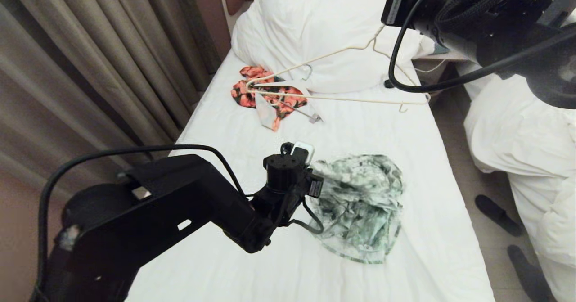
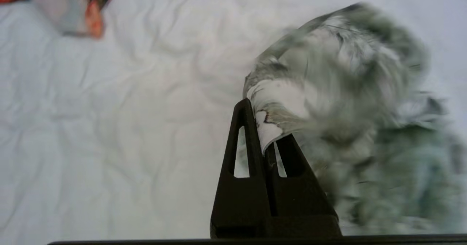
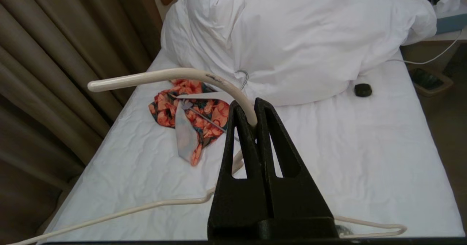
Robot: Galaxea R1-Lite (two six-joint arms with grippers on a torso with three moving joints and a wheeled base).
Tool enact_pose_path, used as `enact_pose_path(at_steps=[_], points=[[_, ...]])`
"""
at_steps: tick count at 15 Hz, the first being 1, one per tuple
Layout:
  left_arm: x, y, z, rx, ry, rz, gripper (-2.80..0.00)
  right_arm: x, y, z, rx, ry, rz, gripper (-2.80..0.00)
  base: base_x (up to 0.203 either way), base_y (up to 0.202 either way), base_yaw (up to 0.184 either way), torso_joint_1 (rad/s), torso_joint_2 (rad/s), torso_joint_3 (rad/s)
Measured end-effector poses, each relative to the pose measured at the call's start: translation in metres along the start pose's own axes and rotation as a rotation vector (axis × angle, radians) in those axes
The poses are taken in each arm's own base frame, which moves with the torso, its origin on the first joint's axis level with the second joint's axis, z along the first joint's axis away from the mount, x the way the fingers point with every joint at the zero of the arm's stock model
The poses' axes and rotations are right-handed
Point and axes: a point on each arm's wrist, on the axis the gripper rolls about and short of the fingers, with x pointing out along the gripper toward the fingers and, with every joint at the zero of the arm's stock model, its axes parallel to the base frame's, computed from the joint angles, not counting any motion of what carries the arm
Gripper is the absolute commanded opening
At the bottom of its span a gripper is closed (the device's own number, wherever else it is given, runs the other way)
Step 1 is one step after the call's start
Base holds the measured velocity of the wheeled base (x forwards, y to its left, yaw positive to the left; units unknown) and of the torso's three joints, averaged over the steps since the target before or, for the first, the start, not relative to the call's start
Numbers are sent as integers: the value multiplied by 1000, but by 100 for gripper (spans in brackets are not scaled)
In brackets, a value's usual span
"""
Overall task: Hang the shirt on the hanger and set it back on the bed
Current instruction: Place the hanger on the bed
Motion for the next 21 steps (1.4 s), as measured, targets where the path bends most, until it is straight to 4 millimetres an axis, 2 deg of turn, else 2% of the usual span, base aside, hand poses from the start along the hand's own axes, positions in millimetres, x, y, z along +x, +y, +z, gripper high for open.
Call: enact_pose_path(at_steps=[2, 4, 5, 9, 12, 13, 18, 21], points=[[7, 18, -14, -1, 31, 43, -280, 1, -3, -3, -6, 3, -12, -280, 0, 0, 0, 0, 0, 0], [6, 33, -23, -3, 43, 76, -280, 4, -5, -15, -18, 23, -31, -280, 0, 0, 0, 0, 0, 0], [3, 39, -28, -2, 53, 85, 0, 6, -5, -22, -24, 33, -35, -280, 0, 0, 0, 0, 0, 0], [-24, 51, -46, 27, 68, 98, 0, 8, -5, -44, -48, 73, -58, -280, 0, 0, 0, 0, 0, 0], [-65, 53, -52, 42, 120, 63, 0, 4, -2, -64, -77, 134, -64, -280, 0, 0, 0, 0, 0, 0], [-80, 55, -52, 42, 126, 60, -280, 1, -2, -76, -96, 174, -63, -280, 0, 0, 0, 0, 0, 0], [-154, 73, -63, -8, 184, 86, -280, -17, -11, -133, -199, 367, -97, -280, 0, 0, 0, 0, 0, 0], [-178, 94, -53, -72, 163, 150, -280, -30, -20, -171, -270, 512, -103, -280, 0, 0, 0, 0, 0, 0]])
